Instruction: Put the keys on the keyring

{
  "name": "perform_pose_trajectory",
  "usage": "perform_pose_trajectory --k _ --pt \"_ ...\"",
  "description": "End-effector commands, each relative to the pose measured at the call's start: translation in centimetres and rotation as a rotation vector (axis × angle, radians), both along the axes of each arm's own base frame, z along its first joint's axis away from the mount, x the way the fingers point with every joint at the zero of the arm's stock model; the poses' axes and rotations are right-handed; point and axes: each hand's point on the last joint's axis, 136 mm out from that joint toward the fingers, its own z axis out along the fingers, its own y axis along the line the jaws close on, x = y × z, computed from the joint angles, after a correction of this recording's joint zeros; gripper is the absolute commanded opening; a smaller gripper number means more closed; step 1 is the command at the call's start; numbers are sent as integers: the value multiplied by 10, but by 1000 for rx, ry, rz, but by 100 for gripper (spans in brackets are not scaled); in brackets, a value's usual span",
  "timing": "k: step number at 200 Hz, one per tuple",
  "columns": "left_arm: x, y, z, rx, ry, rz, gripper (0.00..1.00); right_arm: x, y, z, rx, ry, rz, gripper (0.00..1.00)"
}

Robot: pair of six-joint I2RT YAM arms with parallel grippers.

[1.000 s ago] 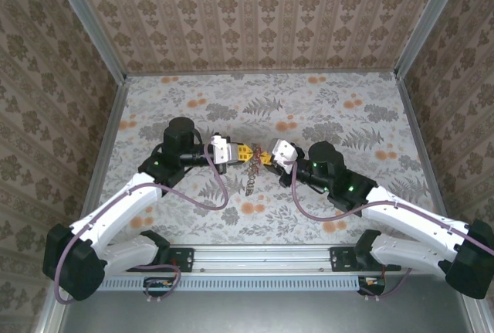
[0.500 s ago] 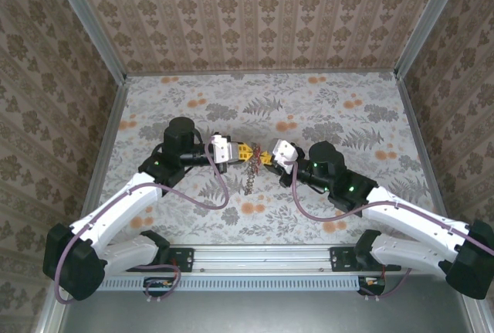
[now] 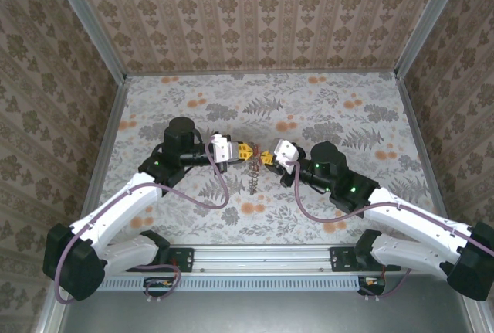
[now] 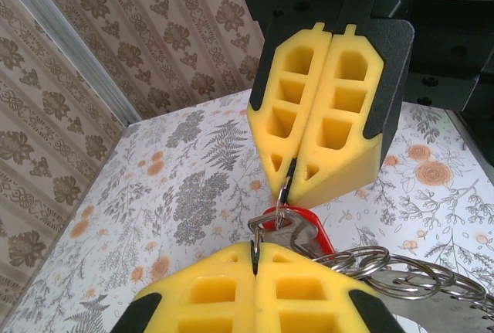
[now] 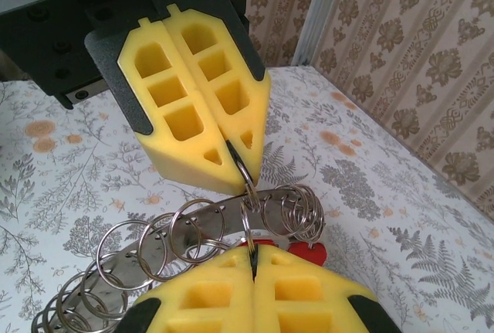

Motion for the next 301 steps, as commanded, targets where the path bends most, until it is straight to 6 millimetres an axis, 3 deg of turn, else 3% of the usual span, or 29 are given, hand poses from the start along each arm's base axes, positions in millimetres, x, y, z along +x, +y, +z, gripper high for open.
perform_pose_trajectory --k 1,28,49,87,127,141,162,174,189,221,242,281,301 --pt "-2 -2 20 -46 -35 -12 0 1 1 9 15 -15 -5 0" --pt "0 0 12 -32 -21 3 0 -2 -4 -3 -44 -31 2 0" --pt "3 5 1 -10 0 24 0 -12 -9 -22 -185 -54 64 0" --pt "14 23 -14 11 29 93 0 -17 -49 -82 -657 -31 115 0" --pt "24 42 -17 8 60 165 0 -39 -96 -164 -1085 206 246 0" --pt "23 43 -18 4 68 167 0 -39 -93 -179 -1105 239 265 0" --pt "27 49 -20 -11 61 184 0 -31 -70 -189 -1018 244 270 0" --pt "26 49 -20 -21 57 176 0 -30 -56 -193 -941 253 280 11" --pt "25 48 -19 -34 64 171 0 -20 -41 -189 -802 252 251 25" --pt "22 46 -13 -56 81 148 0 -10 -26 -147 -521 177 193 37" --pt "16 45 -8 -59 86 124 0 -13 -24 -113 -410 89 185 37" --pt "12 44 -2 -58 105 109 0 -27 -8 -23 -90 -165 206 36" --pt "10 43 3 -65 128 109 0 -31 6 -3 -80 -259 214 34"
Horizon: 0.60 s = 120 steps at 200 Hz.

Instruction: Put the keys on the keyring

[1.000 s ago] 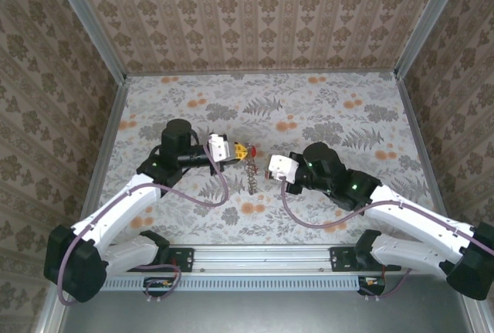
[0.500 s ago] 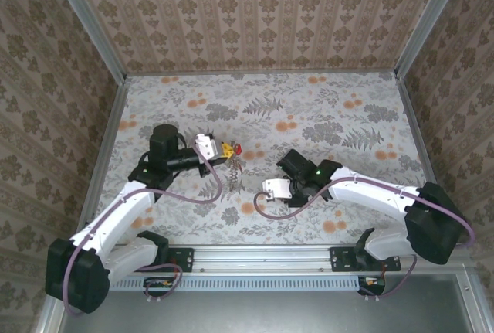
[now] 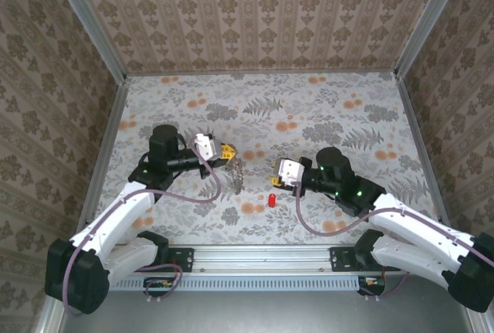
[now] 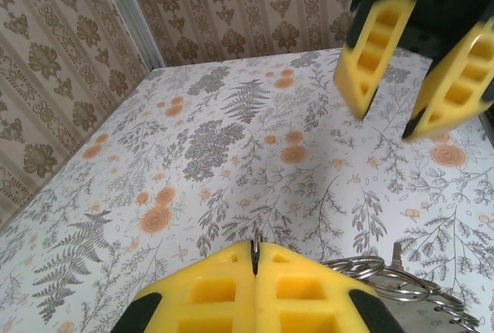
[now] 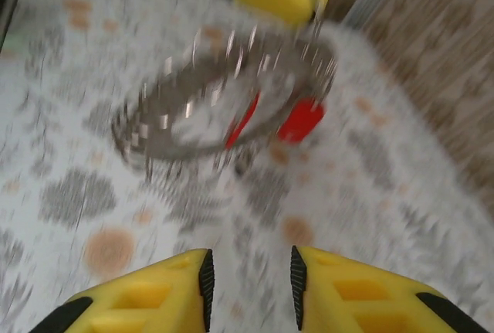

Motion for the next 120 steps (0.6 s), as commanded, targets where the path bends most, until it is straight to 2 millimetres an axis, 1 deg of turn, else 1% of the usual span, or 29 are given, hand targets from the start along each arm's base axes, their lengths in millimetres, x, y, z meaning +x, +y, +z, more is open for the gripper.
perform_pose_trajectory --k 1,11,23,40,52,63,73,75,78,109,120 --pt "-10 -3 33 -56 -17 -39 0 -8 23 39 123 -110 63 34" --pt "-12 -3 34 -57 -1 -38 0 -11 33 46 125 -130 84 32" --pt "-15 -1 36 -61 12 -37 0 -13 43 53 137 -153 105 32" --pt "-17 0 38 -68 38 -31 0 -11 52 60 161 -180 97 32" --pt "-17 0 39 -69 48 -27 0 -6 56 59 158 -196 68 32" --pt "-16 0 40 -72 49 -23 0 -2 60 52 131 -208 50 30" --pt "-15 0 42 -79 45 -18 0 0 63 47 100 -224 42 26" --pt "-21 -4 43 -79 46 -40 0 1 63 46 96 -227 37 25" --pt "-22 -6 44 -82 46 -44 0 1 64 45 88 -231 34 25" --pt "-24 -6 50 -94 44 -40 0 9 67 41 51 -252 -9 22" --pt "-25 -5 52 -98 40 -37 0 9 68 41 52 -252 -8 22"
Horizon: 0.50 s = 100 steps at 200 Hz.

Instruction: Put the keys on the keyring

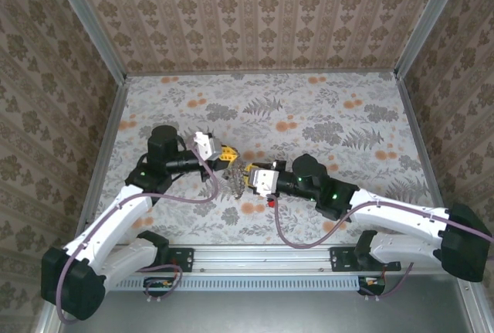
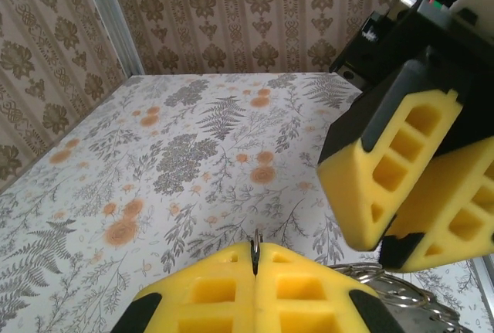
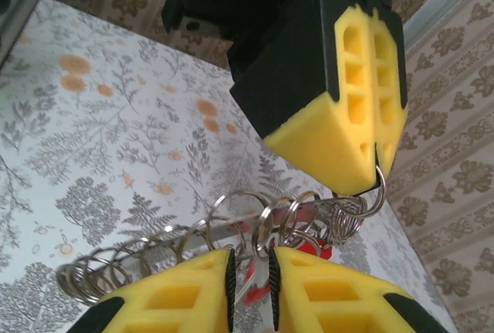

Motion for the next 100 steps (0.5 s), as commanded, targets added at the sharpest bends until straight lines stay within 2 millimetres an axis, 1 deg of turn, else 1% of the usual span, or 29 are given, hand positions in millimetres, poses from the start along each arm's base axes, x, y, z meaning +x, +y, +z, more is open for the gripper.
perform_pose_trajectory --k 1,35,50,68,100 --pt "-6 0 34 -59 -56 -11 0 12 3 28 45 -79 -55 22" --pt "-7 0 36 -62 -61 -8 0 10 2 24 18 -94 -55 27" --pt "-7 1 36 -62 -62 -7 0 10 1 26 23 -104 -63 26" --pt "-8 0 37 -62 -61 -10 0 7 3 27 17 -113 -52 24" --pt "-7 0 38 -64 -59 -8 0 2 8 27 13 -152 -42 23"
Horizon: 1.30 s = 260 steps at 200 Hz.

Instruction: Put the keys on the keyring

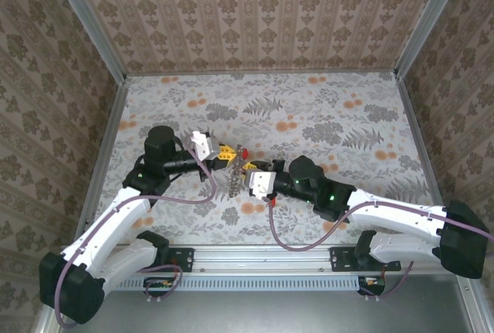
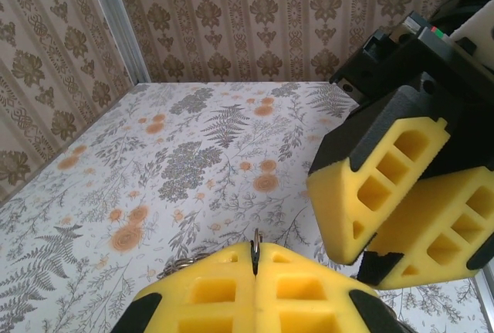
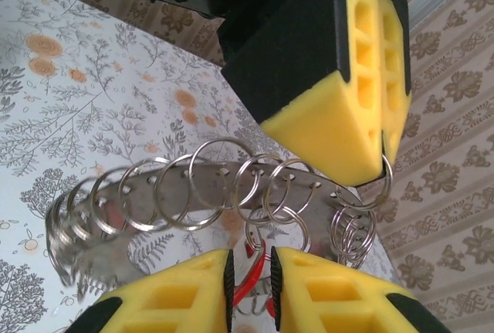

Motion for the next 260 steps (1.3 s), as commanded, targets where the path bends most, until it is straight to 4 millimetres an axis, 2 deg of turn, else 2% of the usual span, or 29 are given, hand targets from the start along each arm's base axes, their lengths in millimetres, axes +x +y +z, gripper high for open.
perform_pose_trajectory --k 1,62,105,124,157,234,250,260 --pt "-3 -1 28 -46 -51 -11 0 1 5 23 42 -80 -11 23" --pt "-2 -2 32 -59 -35 -5 0 -1 13 26 68 -156 -32 24" --pt "-2 -4 34 -66 -25 -8 0 11 10 24 63 -198 -108 22" --pt "-2 -4 35 -67 -26 -6 0 15 7 24 67 -208 -140 26" --pt "-2 -4 35 -67 -26 -5 0 30 -2 27 88 -234 -242 24" --pt "1 -5 33 -64 -22 7 0 26 -9 42 127 -275 -257 21" --pt "1 -5 34 -66 -23 4 0 24 -10 40 116 -273 -247 21" --pt "1 -5 35 -69 -26 2 0 19 -11 35 88 -264 -216 25"
